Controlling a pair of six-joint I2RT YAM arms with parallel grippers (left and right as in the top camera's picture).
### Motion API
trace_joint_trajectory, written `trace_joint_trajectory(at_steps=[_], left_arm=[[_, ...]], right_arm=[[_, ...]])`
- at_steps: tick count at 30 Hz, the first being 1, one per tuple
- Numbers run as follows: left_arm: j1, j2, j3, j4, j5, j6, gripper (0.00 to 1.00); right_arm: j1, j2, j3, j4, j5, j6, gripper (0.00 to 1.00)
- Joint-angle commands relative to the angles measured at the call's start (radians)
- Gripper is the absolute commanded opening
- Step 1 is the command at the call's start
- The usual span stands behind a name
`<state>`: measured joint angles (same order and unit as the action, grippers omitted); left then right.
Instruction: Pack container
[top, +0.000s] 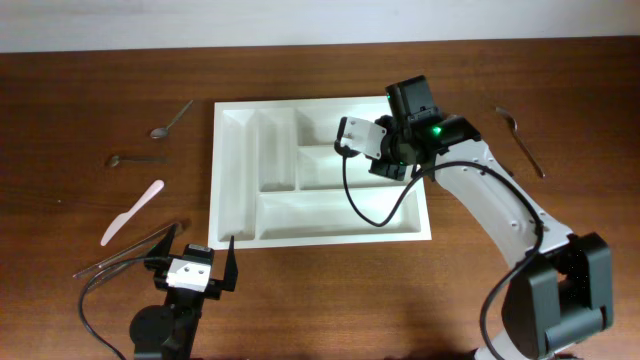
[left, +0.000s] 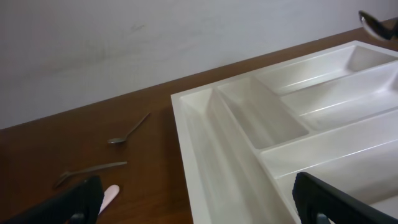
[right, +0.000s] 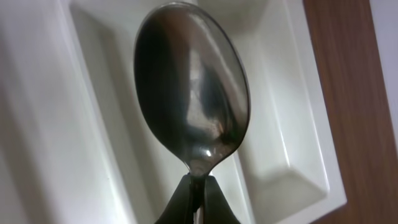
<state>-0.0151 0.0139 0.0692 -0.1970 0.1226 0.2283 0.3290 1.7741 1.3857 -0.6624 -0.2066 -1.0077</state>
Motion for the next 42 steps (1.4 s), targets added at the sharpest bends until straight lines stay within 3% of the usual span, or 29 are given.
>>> trace_joint_trajectory(at_steps=[1,18,42], left_arm=[[-0.001,-0.008,-0.009,0.003,0.003,0.002,0.99],[-0.001,-0.008,-0.009,0.003,0.004,0.001,0.99],[-0.001,-0.008,-0.009,0.003,0.004,0.001,0.99]], right_arm=[[0.007,0.062,0.018,0.027,0.001,-0.088,0.04],[0.150,0.164,0.018,0.220,0.021,-0.088,0.04],[0.095,0.215,0.018,0.166,0.061,-0.076,0.04]])
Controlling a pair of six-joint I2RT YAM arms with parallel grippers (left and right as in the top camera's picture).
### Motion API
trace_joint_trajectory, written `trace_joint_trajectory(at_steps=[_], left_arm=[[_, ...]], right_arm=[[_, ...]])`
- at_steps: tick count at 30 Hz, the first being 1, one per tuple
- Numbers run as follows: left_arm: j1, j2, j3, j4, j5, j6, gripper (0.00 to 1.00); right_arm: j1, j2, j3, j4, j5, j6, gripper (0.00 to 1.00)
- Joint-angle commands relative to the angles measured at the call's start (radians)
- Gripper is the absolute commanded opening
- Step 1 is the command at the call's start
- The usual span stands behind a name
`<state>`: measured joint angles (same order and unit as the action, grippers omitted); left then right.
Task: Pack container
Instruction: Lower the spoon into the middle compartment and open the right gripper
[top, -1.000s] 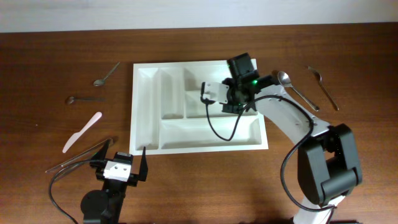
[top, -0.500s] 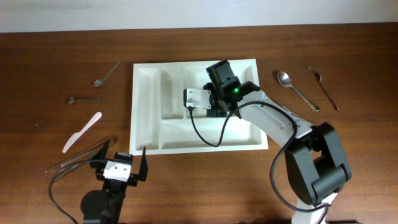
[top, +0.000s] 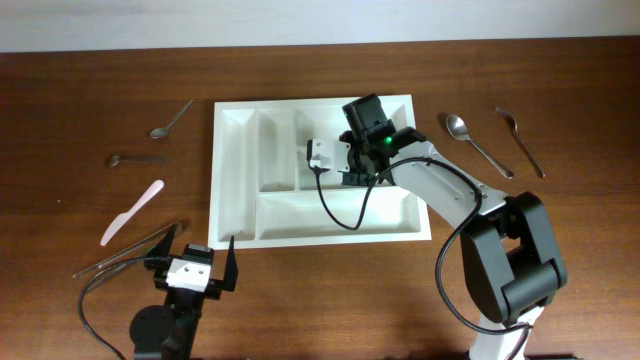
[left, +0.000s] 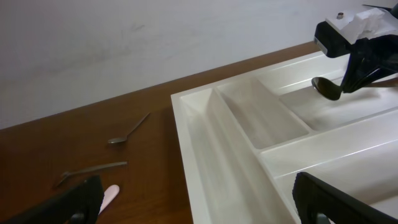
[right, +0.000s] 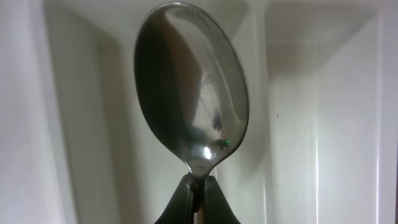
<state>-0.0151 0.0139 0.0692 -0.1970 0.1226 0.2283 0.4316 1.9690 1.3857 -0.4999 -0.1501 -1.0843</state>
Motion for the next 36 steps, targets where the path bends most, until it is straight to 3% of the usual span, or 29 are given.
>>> trace_joint_trajectory(at_steps=[1,15,21,24,28,31,36], left_arm=[[-0.001,-0.008,-0.009,0.003,0.003,0.002,0.99],[-0.001,-0.008,-0.009,0.003,0.003,0.001,0.99],[-0.001,-0.008,-0.009,0.003,0.004,0.001,0.99],[-0.001,-0.008,-0.009,0.003,0.003,0.001,0.99],[-0.001,-0.008,-0.009,0.003,0.004,0.002,0.99],[-0.001,-0.008,-0.009,0.003,0.004,0.002,0.99],[-0.001,-0.008,-0.009,0.003,0.004,0.001,0.99]], right_arm=[[-0.007,0.020,0.018,0.003,0.005,0.000,0.04],[-0.007,0.020,0.018,0.006,0.005,0.000,0.04],[-0.007,0.020,0.018,0.006,0.005,0.001,0.21],[-0.007,0.020,0.018,0.006,0.005,0.001,0.39],[-0.007,0.020,0.018,0.014,0.005,0.028,0.49],[-0.007,0.018,0.023,0.043,0.006,0.092,0.66],[-0.007,-0.006,0.089,0.037,0.014,0.197,0.74]])
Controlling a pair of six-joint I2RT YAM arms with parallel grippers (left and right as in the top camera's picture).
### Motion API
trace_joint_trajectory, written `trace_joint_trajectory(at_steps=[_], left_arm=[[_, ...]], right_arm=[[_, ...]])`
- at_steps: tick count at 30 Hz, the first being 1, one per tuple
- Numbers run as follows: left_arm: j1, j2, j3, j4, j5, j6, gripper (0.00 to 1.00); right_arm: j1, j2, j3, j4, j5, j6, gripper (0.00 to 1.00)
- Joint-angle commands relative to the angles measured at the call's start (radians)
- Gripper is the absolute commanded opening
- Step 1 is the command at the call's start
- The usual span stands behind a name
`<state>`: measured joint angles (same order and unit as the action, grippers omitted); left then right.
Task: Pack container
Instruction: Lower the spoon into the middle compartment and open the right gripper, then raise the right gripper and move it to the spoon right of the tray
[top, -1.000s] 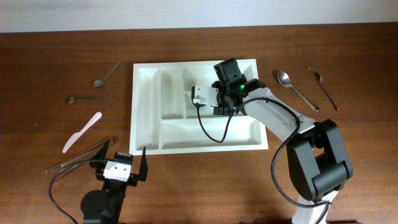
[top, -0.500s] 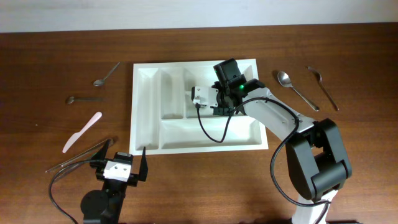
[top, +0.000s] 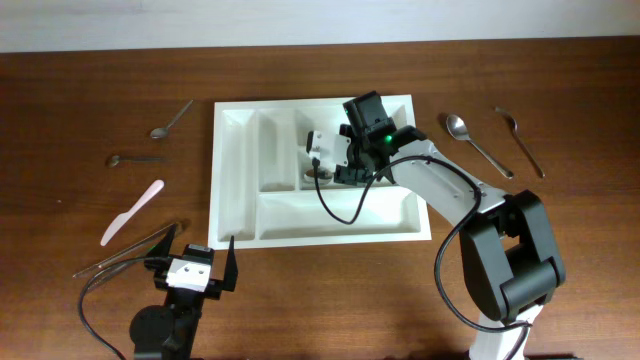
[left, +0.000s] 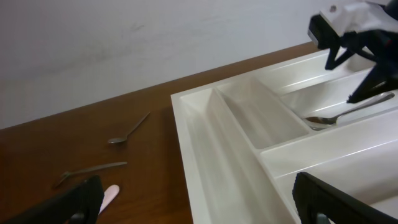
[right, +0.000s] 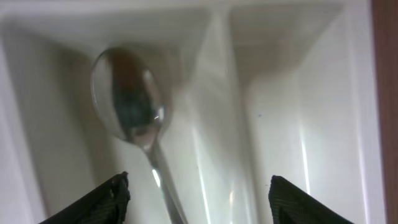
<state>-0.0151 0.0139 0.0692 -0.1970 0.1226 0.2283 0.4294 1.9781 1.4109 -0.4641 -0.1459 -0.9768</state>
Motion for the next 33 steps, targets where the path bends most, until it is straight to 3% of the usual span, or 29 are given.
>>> trace_joint_trajectory(at_steps=[1,6,8,9,19,23,33], left_arm=[[-0.001,-0.008,-0.009,0.003,0.003,0.001,0.99],[-0.001,-0.008,-0.009,0.003,0.004,0.001,0.99],[-0.001,-0.008,-0.009,0.003,0.003,0.001,0.99],[-0.001,-0.008,-0.009,0.003,0.003,0.002,0.99],[-0.001,-0.008,-0.009,0.003,0.004,0.002,0.99],[-0.001,-0.008,-0.009,0.003,0.004,0.001,0.99],[-0.001,-0.008,-0.009,0.003,0.003,0.001,0.99]], right_arm=[[-0.005,-0.024,0.080,-0.003,0.017,0.104,0.75],[-0.011,-0.066,0.177,-0.060,0.073,0.184,0.81],[-0.023,-0.077,0.215,-0.094,0.117,0.236,0.97],[-0.033,-0.081,0.232,-0.112,0.138,0.267,1.00],[-0.265,-0.084,0.286,-0.338,0.233,0.738,0.99],[-0.352,-0.084,0.286,-0.412,0.233,0.800,0.99],[-0.546,-0.027,0.285,-0.366,0.127,0.832,0.99]])
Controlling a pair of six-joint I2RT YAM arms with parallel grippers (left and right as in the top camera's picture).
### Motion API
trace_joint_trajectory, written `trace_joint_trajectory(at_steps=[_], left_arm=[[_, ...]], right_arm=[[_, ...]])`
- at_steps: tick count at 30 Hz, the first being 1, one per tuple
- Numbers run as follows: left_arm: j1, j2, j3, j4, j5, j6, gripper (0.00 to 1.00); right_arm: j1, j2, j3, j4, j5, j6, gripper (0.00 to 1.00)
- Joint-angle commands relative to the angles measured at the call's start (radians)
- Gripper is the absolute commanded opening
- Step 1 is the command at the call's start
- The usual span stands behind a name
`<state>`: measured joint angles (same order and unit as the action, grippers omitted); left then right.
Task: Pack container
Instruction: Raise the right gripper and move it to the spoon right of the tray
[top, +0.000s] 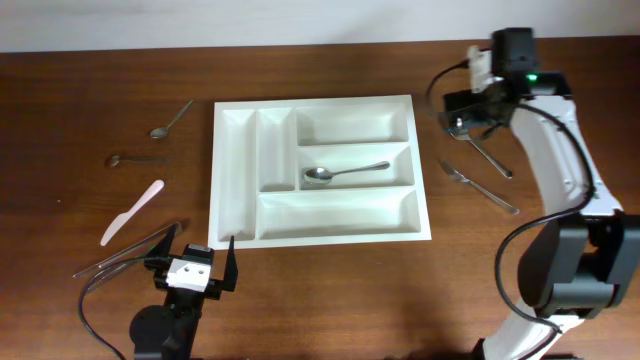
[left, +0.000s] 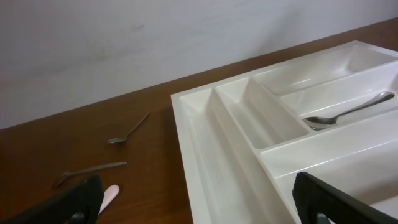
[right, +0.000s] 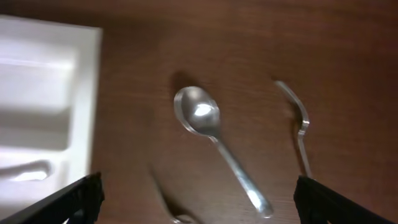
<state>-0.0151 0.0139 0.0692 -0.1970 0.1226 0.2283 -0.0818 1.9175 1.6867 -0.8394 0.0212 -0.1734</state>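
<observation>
The white cutlery tray (top: 235, 180) lies mid-table, and one metal spoon (top: 345, 172) rests in its middle compartment, also visible in the left wrist view (left: 348, 112). My right gripper (top: 468, 118) hangs open and empty over the table right of the tray, above a loose large spoon (right: 214, 140). A thinner utensil (right: 298, 134) lies right of that spoon. My left gripper (top: 195, 265) stays open by the tray's near left corner, holding nothing.
A fork (top: 480, 190) lies near the tray's right edge. Left of the tray are a small spoon (top: 172, 118), another spoon (top: 135, 158), a pink knife (top: 132, 212) and dark sticks (top: 130, 250). The right arm spans the table's right side.
My right gripper was open over the spoon in the tray's middle compartment; now it is off the tray to the right, above the loose spoon on the table. The spoon stays in the tray.
My right gripper held a spoon above the tray's upper right part, then over the middle compartments. Then it was open with the spoon lying in the middle compartment. Now it is over the utensils right of the tray. The left arm never moved.
</observation>
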Motion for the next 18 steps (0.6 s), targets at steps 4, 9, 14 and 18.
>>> trace_joint_trajectory(at_steps=[4,9,14,18], left_arm=[[-0.001,-0.008,-0.009,0.003,0.004,0.001,0.99],[-0.001,-0.008,-0.009,0.003,0.003,0.002,0.99],[-0.001,-0.008,-0.009,0.003,0.004,0.002,0.99],[-0.001,-0.008,-0.009,0.003,0.004,0.001,0.99]], right_arm=[[-0.057,0.103,0.010,0.017,-0.053,0.029,0.99],[-0.047,0.192,0.010,0.017,-0.070,0.026,0.99],[-0.042,0.267,0.010,0.018,-0.069,0.014,0.99],[-0.054,0.294,0.010,0.026,-0.060,0.014,0.99]])
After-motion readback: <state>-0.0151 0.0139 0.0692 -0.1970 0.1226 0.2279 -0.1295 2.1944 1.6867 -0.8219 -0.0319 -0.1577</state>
